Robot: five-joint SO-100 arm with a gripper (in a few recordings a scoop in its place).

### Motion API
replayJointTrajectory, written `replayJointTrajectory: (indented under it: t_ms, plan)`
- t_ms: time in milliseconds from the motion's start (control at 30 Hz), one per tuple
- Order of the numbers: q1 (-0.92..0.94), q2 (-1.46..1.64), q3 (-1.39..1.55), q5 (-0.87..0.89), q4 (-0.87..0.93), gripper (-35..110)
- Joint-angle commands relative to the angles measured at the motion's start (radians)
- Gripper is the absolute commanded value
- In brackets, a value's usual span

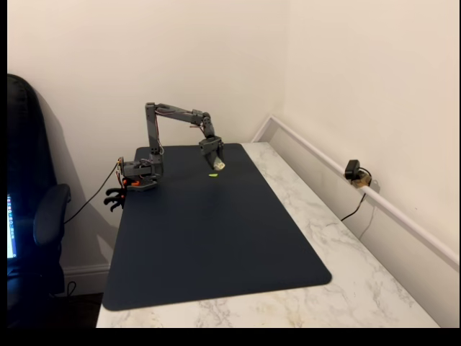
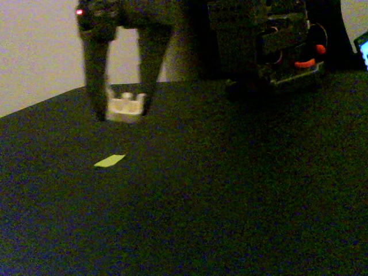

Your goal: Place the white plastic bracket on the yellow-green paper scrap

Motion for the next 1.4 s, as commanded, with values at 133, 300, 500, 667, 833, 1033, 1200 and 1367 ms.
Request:
replayJointTrajectory:
  t_ms: [133, 300, 500, 667, 833, 1033, 1200, 1367]
  plan:
    - [0.106, -0.009, 0.057, 0.031, -0.092, 0]
    - [0.133, -0.075, 0.044, 0.037, -0.120, 0]
    - [0.127, -0.101, 0.015, 0.049, -0.104, 19]
    - [0.135, -0.083, 0.017, 0.048, -0.083, 32]
    - [0.124, -0.025, 0.009, 0.035, -0.044, 34]
    - [0.084, 0.232, 0.066, -0.089, -0.038, 1]
    - [0.034, 0.408, 0.176, -0.368, -0.150, 2]
    - [-0.020, 0.580, 0.362, -0.560, -0.210, 6]
